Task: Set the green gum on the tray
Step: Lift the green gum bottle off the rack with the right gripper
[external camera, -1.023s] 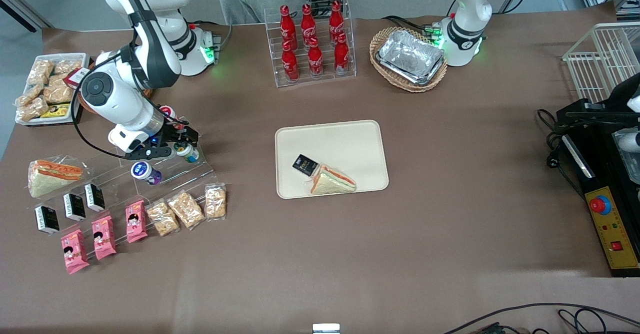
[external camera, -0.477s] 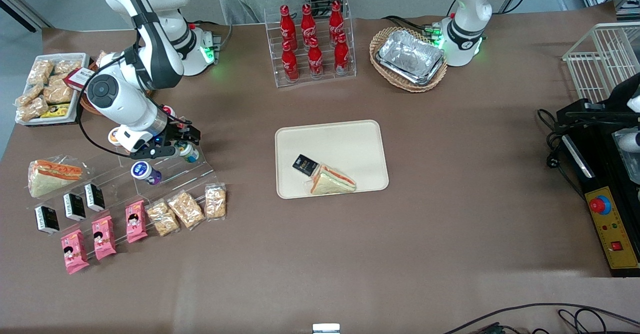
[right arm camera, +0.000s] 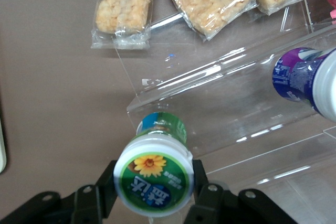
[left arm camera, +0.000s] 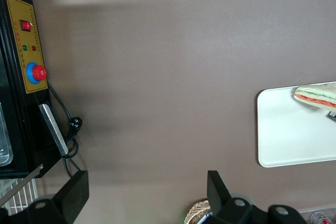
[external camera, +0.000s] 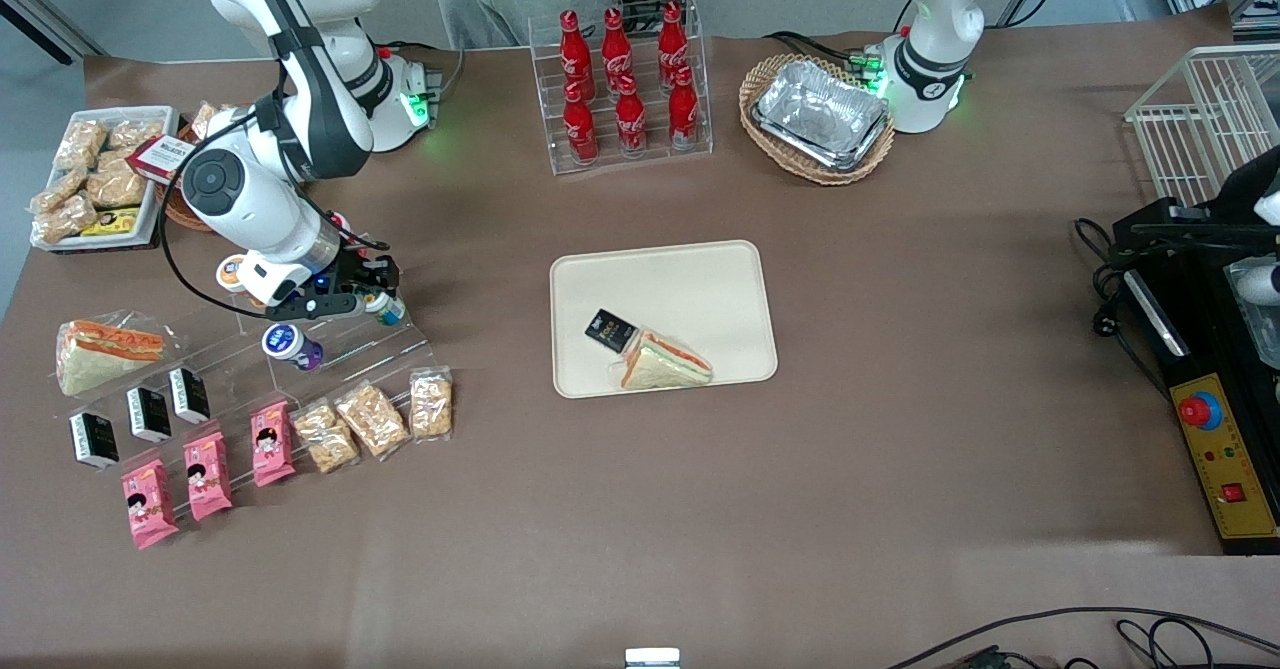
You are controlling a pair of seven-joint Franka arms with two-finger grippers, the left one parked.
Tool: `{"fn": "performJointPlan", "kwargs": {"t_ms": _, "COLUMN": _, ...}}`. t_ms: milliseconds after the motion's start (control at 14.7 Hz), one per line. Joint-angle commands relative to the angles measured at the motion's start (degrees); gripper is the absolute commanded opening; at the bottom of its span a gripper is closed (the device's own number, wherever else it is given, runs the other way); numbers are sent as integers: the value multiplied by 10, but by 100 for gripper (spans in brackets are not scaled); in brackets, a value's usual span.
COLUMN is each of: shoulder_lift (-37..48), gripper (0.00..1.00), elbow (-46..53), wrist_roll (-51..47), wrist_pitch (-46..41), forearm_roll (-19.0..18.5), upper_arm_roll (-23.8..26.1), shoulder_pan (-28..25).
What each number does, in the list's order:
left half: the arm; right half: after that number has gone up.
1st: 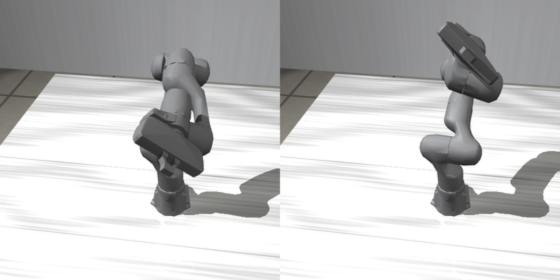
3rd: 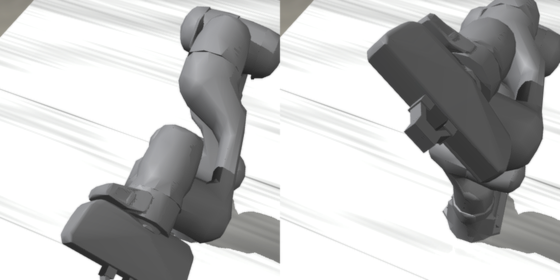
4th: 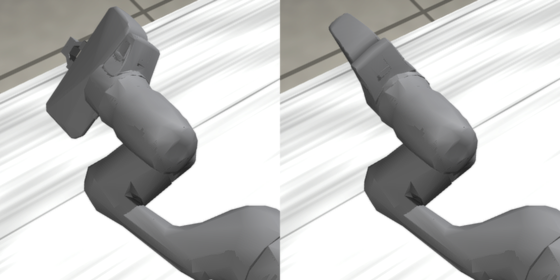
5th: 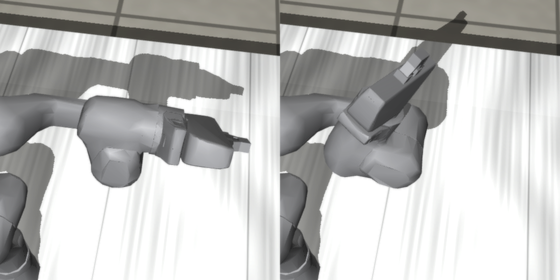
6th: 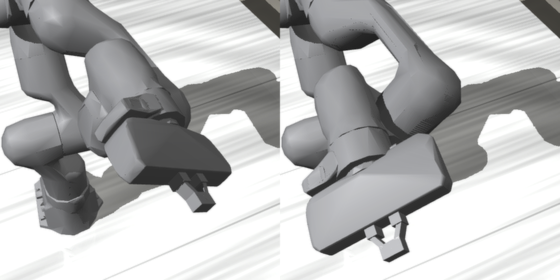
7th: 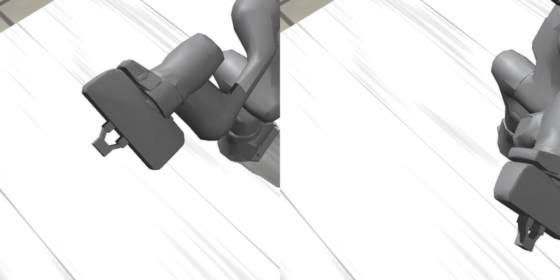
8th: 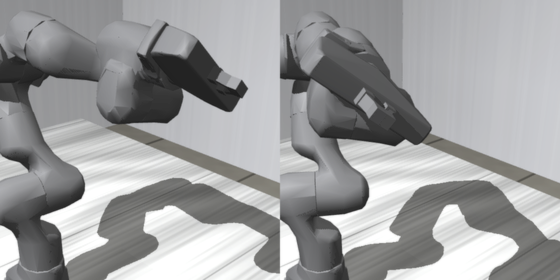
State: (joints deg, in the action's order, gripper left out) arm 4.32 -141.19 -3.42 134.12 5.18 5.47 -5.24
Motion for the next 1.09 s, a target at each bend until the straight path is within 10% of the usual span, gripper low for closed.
{"fn": "performJointPlan", "kwargs": {"t_ms": 0, "shoulder_lift": -2, "gripper": 20, "elbow": -6, "wrist_roll": 5, "wrist_pitch": 17, "forearm_roll": 15, "upper_arm_roll": 1, "shoulder_pan": -2}}
{"fn": "performJointPlan", "kwargs": {"t_ms": 136, "shoulder_lift": 6, "gripper": 7, "elbow": -3, "wrist_roll": 5, "wrist_pitch": 7, "forearm_roll": 15, "upper_arm_roll": 1, "shoulder_pan": -1}}
{"fn": "performJointPlan", "kwargs": {"t_ms": 1023, "shoulder_lift": 102, "gripper": 5, "elbow": 285, "wrist_roll": -49, "wrist_pitch": -426, "forearm_roll": 19, "upper_arm_roll": -16, "shoulder_pan": 1}}
